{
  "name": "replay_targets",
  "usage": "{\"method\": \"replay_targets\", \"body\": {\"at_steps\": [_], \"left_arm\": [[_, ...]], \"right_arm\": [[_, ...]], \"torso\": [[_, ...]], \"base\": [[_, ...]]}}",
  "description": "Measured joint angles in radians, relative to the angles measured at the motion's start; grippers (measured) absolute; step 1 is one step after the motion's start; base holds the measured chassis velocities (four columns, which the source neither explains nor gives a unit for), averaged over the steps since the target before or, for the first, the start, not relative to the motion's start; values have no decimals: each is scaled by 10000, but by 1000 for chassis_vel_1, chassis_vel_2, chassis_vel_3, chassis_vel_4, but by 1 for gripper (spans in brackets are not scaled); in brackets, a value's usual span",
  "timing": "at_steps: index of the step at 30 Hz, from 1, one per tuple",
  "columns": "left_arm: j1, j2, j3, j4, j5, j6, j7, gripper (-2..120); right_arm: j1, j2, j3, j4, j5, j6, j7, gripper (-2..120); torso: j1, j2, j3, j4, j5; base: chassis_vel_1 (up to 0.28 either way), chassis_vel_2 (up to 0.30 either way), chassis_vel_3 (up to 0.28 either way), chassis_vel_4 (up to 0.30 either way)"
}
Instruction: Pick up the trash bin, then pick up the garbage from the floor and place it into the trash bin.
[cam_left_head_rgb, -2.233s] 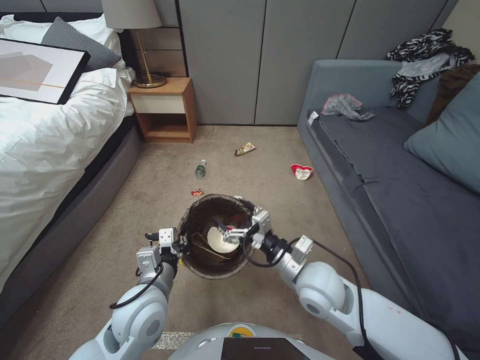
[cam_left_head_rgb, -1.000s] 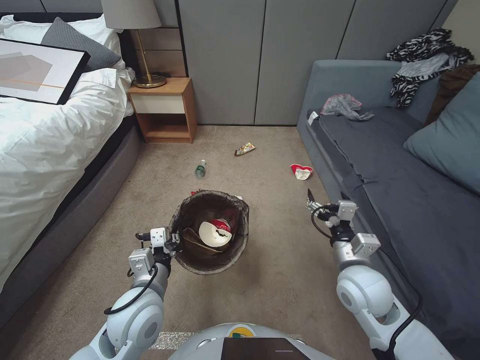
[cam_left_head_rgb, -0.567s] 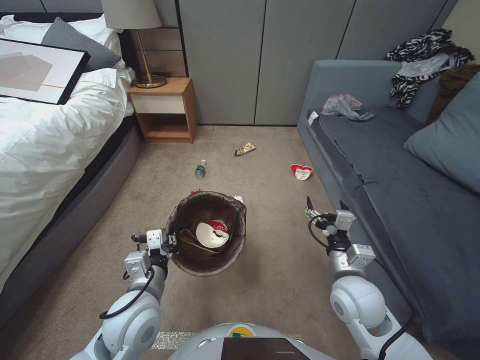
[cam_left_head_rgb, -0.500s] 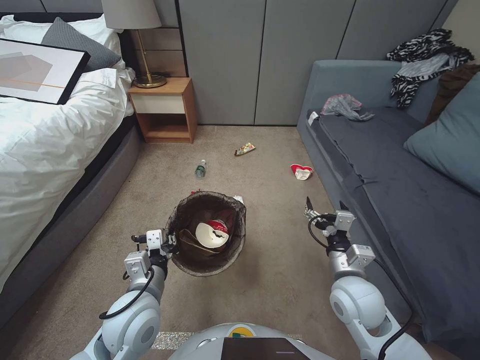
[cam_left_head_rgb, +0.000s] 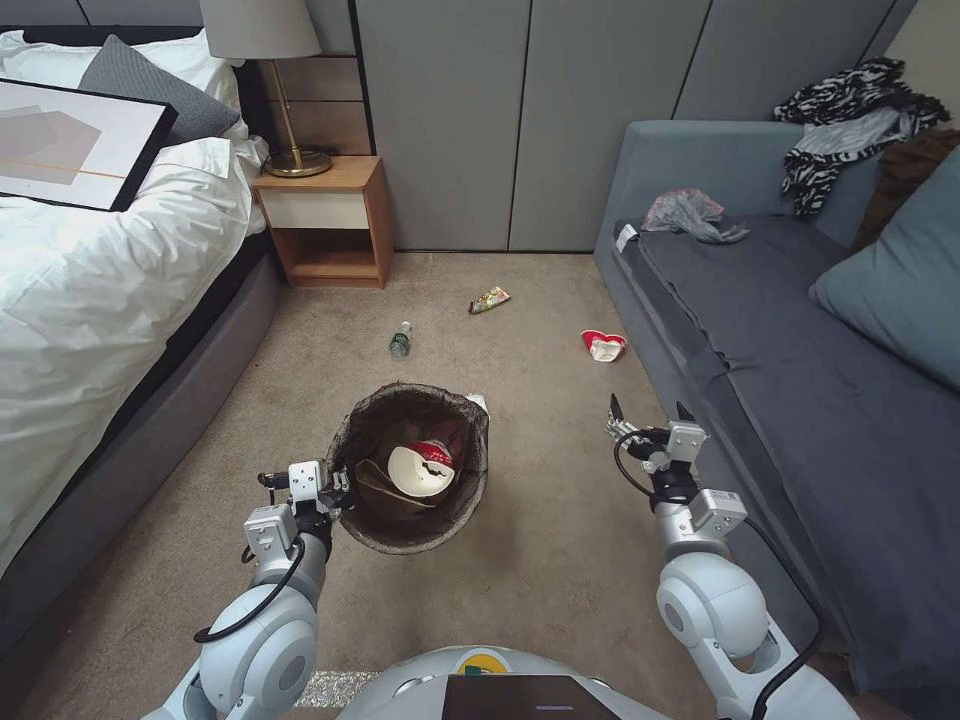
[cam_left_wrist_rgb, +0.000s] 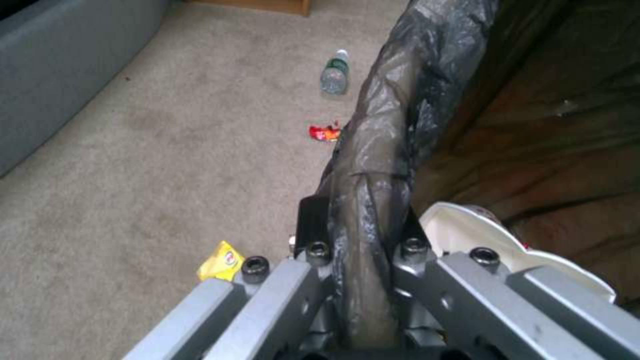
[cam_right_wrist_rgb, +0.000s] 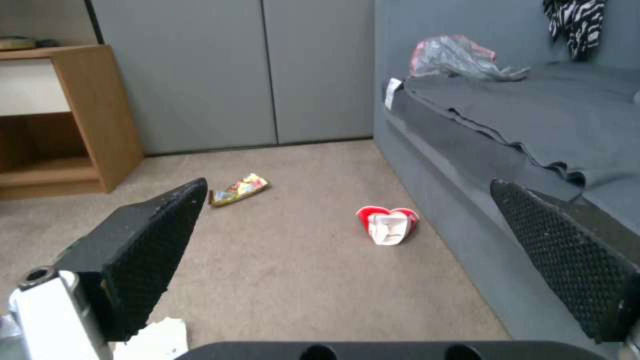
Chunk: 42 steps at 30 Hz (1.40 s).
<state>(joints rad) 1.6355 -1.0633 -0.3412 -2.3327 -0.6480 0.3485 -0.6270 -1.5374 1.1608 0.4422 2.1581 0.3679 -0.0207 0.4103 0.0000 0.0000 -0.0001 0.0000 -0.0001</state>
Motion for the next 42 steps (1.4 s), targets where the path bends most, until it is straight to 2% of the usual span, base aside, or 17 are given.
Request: {"method": "replay_targets", "body": {"at_steps": [42], "left_arm": [[233,-66,-219,-17,123,-137,7,0]], "right_arm": [[177,44,-89,-57,-8,-74,178,100]], "torso": [[0,0,1,0,-2]], "base": [[-87,86,90,-89]]}}
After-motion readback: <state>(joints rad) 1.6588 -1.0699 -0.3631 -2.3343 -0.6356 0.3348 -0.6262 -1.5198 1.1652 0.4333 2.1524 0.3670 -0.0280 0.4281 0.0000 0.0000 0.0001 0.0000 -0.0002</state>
